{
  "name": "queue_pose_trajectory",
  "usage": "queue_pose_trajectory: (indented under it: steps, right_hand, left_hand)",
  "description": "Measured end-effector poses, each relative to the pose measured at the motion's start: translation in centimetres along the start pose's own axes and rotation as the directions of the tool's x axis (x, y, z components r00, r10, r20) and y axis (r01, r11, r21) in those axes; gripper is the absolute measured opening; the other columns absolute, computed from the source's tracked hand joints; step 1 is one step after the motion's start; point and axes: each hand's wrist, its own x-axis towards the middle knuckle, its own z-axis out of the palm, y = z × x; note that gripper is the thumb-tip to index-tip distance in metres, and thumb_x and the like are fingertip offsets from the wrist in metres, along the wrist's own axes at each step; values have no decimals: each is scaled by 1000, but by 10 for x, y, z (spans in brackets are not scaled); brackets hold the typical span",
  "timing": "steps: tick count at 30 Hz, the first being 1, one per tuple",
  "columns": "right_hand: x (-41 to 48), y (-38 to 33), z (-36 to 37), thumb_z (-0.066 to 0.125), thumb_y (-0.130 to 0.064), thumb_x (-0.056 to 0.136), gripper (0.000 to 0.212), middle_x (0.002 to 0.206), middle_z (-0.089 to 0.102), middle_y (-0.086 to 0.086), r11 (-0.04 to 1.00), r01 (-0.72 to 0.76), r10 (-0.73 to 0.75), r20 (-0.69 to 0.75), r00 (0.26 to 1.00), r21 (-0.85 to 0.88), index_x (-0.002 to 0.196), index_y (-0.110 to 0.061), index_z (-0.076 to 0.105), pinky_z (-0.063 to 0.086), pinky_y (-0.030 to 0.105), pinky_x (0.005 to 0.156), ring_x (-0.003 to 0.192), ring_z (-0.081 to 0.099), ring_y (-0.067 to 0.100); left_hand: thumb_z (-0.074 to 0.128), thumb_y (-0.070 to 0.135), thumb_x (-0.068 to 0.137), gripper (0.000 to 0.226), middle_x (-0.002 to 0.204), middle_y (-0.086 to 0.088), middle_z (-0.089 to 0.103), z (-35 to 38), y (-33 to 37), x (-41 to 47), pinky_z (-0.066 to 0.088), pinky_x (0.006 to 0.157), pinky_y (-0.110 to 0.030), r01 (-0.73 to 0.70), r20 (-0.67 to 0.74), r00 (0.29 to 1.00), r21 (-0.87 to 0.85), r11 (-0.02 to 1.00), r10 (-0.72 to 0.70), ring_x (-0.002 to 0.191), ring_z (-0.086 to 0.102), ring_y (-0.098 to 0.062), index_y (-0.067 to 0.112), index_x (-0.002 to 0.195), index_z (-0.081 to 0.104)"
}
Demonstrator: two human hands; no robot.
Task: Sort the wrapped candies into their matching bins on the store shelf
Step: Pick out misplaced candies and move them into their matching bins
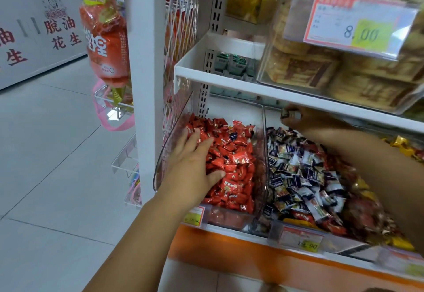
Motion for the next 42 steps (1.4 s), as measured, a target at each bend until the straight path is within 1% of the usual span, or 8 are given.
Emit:
queue_pose_trajectory:
  steps: [8,15,20,25,29,34,37,42]
  right_hand:
    - [19,-62,33,58,-21,94,17,111,65,-3,900,393,-406,-36,913,-186,104,-20,71,37,21,80,93,56,12]
    - [96,-82,85,63,-10,83,20,102,68,6,863,294,-239,181,954,-411,101,-12,70,56,32,81,87,64,23]
    - [93,-78,78,54,6,83,21,75,65,-1,962,263,-270,141,952,68,75,-8,68,51,26,72,80,63,16]
    - [35,-80,41,73,-13,82,12,82,67,-9,815,447,-506,79,859,368,88,-23,69,44,16,73,76,60,2]
    - [15,-83,39,72,-10,83,13,81,70,-4,735,388,-560,175,810,556,92,-20,68,48,22,80,79,65,9]
    - [57,-62,26,51,-6,97,20,113,66,12,926,377,-375,123,919,6,112,-7,64,47,27,78,101,63,23]
    - [72,-58,30,53,-13,95,26,118,67,9,798,413,-317,278,907,-439,117,-11,67,46,28,91,106,62,23]
    - [86,-79,40,71,-39,78,44,113,68,-1,577,375,-124,376,918,-726,119,-22,66,51,32,92,97,62,18]
  left_hand:
    - [62,48,86,79,161,7,5,5,-8,-2,-2,117,-29,24,24,999,-39,999,-23,147,-9,-11,30,151,20]
    - [66,49,83,82,160,6,9,7,-23,3,-3,114,-21,26,32,999,-60,998,-24,146,-5,-9,28,150,24]
    - [69,49,79,81,157,8,20,4,-23,7,5,114,-20,19,-15,1000,-155,988,-22,145,8,-7,28,148,31]
    - [64,43,86,64,144,2,45,1,-9,13,26,108,-22,20,-145,988,-221,975,-54,134,36,-13,23,143,43]
    - [64,32,90,30,102,15,68,7,4,17,43,82,-18,61,-96,989,-453,890,-116,97,60,-4,34,119,64]
    - [60,32,93,21,95,16,62,14,1,20,40,76,-20,137,-123,969,-443,886,-212,95,59,-8,22,112,62]
    - [56,31,95,15,92,10,66,13,-5,19,44,73,-27,123,-118,976,-400,908,-184,89,61,-10,23,108,59]
    - [55,27,95,9,94,9,68,10,-14,17,47,79,-32,157,-108,971,-380,912,-212,89,61,-14,27,104,57]
